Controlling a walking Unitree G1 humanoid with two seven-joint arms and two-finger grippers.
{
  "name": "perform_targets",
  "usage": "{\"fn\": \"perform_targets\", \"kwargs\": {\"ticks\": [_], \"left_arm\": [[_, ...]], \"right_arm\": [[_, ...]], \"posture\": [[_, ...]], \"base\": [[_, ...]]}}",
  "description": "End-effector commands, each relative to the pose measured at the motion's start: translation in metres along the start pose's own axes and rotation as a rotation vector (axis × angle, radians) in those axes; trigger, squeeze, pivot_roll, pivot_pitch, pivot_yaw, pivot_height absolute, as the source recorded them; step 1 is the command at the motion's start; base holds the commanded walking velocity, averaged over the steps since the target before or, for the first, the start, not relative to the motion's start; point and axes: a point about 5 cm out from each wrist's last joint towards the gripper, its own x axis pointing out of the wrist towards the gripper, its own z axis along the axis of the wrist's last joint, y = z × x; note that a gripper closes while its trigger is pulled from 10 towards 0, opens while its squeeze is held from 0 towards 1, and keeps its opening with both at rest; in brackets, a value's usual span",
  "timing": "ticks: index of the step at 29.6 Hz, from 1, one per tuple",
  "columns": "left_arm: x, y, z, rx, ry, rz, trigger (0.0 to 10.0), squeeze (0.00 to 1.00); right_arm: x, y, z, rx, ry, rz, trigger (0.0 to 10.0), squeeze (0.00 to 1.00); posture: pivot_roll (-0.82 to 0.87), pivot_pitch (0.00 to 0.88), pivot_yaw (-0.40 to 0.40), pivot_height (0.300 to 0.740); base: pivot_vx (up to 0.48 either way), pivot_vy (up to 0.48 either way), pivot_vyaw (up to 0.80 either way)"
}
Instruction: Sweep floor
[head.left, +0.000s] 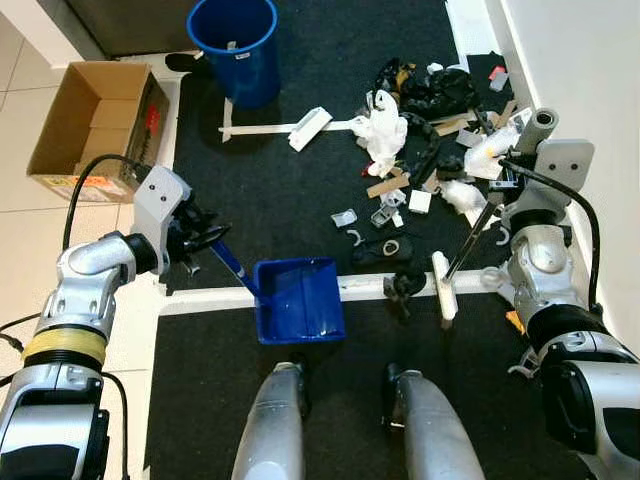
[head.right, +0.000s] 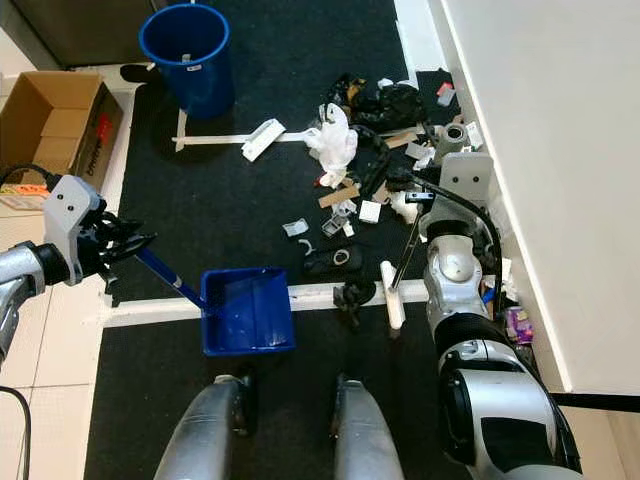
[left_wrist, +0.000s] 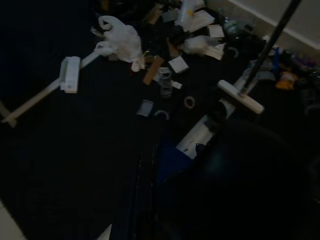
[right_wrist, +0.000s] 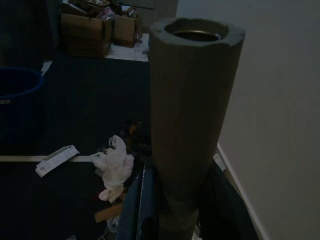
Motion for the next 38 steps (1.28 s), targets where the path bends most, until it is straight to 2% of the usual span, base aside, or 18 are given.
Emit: {"fn": "perform_targets", "kwargs": {"ticks": [1, 6, 10, 16, 19, 22, 25, 30, 32, 34, 35, 38], "left_arm": [[-0.002, -0.009, -0.018, -0.007, 0.078, -0.057, 10.0, 0.00], [0.008, -0.019, -0.018, 0.002, 0.079, -0.102, 10.0, 0.00], [0.020, -0.034, -0.020, 0.009, 0.081, -0.159, 10.0, 0.00], [0.027, -0.047, -0.023, 0.007, 0.080, -0.200, 10.0, 0.00], [0.027, -0.048, -0.022, 0.006, 0.076, -0.202, 10.0, 0.00], [0.030, -0.050, -0.020, 0.002, 0.063, -0.205, 10.0, 0.00], [0.030, -0.050, -0.020, 0.001, 0.060, -0.206, 10.0, 0.00], [0.031, -0.049, -0.017, 0.005, 0.053, -0.194, 10.0, 0.00], [0.032, -0.049, -0.016, 0.006, 0.050, -0.190, 10.0, 0.00], [0.032, -0.048, -0.014, 0.009, 0.044, -0.180, 10.0, 0.00], [0.032, -0.048, -0.014, 0.009, 0.044, -0.180, 10.0, 0.00], [0.032, -0.046, -0.013, 0.012, 0.038, -0.170, 10.0, 0.00]], "right_arm": [[-0.004, -0.002, -0.008, 0.000, 0.031, -0.008, 10.0, 0.00], [-0.005, 0.002, -0.010, 0.050, 0.043, -0.027, 10.0, 0.00], [-0.009, 0.019, -0.014, 0.098, 0.051, -0.012, 10.0, 0.00], [-0.014, 0.029, -0.019, 0.130, 0.061, 0.012, 10.0, 0.00], [-0.015, 0.030, -0.020, 0.143, 0.065, 0.013, 10.0, 0.00], [-0.019, 0.048, -0.019, 0.235, 0.069, 0.044, 10.0, 0.00], [-0.019, 0.056, -0.017, 0.275, 0.070, 0.055, 10.0, 0.00], [-0.022, 0.089, -0.004, 0.382, 0.077, 0.116, 10.0, 0.00], [-0.022, 0.095, -0.002, 0.412, 0.082, 0.127, 10.0, 0.00], [-0.024, 0.108, 0.005, 0.477, 0.104, 0.151, 10.0, 0.00], [-0.024, 0.108, 0.005, 0.477, 0.104, 0.151, 10.0, 0.00], [-0.025, 0.113, 0.009, 0.584, 0.143, 0.134, 10.0, 0.00]], "posture": [[0.03, 0.345, 0.016, 0.740], [0.03, 0.340, 0.014, 0.740], [0.03, 0.340, 0.014, 0.740], [0.02, 0.338, 0.013, 0.740], [0.02, 0.338, 0.013, 0.740], [0.02, 0.338, 0.011, 0.740], [0.02, 0.338, 0.010, 0.740], [0.02, 0.335, 0.011, 0.740], [0.02, 0.335, 0.011, 0.740], [0.02, 0.335, 0.008, 0.740], [0.02, 0.335, 0.008, 0.740], [0.02, 0.335, 0.005, 0.740]], "base": [[0.000, 0.000, 0.00], [0.000, 0.000, 0.00], [0.000, 0.000, 0.00], [0.000, 0.000, 0.00], [0.000, 0.000, 0.00], [0.000, 0.000, 0.00], [0.000, 0.000, 0.00], [0.000, 0.000, 0.00], [0.000, 0.000, 0.00], [0.000, 0.000, 0.00], [0.000, 0.000, 0.00], [0.000, 0.000, 0.00]]}}
